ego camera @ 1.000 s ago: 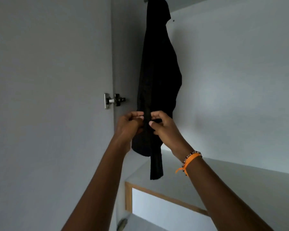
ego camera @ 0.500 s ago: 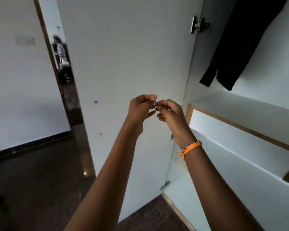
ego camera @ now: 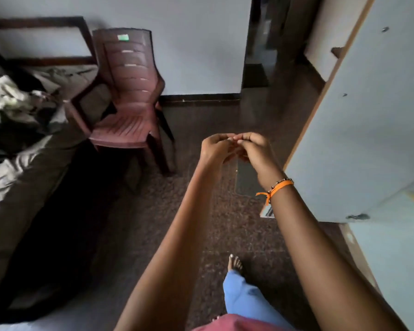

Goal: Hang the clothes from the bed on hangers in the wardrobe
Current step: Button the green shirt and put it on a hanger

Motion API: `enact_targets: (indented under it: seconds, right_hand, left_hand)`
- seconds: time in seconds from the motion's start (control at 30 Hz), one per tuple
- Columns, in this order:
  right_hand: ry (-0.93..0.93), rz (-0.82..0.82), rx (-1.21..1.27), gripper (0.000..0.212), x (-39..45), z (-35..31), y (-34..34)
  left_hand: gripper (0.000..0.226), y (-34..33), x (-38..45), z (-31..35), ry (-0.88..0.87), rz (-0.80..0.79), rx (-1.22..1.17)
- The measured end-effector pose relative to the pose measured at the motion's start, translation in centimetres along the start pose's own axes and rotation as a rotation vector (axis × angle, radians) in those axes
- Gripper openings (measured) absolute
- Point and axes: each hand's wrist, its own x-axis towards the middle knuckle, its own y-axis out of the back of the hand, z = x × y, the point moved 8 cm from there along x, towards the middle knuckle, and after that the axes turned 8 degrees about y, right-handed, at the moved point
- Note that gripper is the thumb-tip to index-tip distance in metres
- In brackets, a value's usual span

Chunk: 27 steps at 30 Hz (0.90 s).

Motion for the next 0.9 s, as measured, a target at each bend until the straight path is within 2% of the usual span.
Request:
enact_targets:
  seconds: [0.17, 0.4, 0.53, 0.7, 0.9]
  right_hand:
    - [-0.068, -0.229, 0.026, 0.029, 2.4, 2.8, -13.7]
    - [-0.139, -0.502, 0.058, 0.024, 8.4, 4.5, -31.1]
    - [-0.146, -0.662, 0.038, 0.026, 12.0, 4.4, -40.2]
    - [-0.174, -0.826, 0.022, 0.024, 15.2, 4.1, -50.9]
    - [-0.153, -1.009, -0.034, 0.021, 18.3, 4.6, -67.1]
  left_hand:
    - [0.023, 12.6, 1.5, 0.3, 0.003, 0.189, -0.073]
    - [0.019, 28.1, 8.3, 2.7, 0.067, 0.503, -0.205]
    - [0.015, 35.2, 11.9, 5.5, 0.063, 0.586, -0.281]
    - [0.024, 44.6, 15.5, 6.9, 0.048, 0.709, -0.368]
    - [0.020, 59.3, 20.1, 8.8, 0.010, 0.853, -0.498]
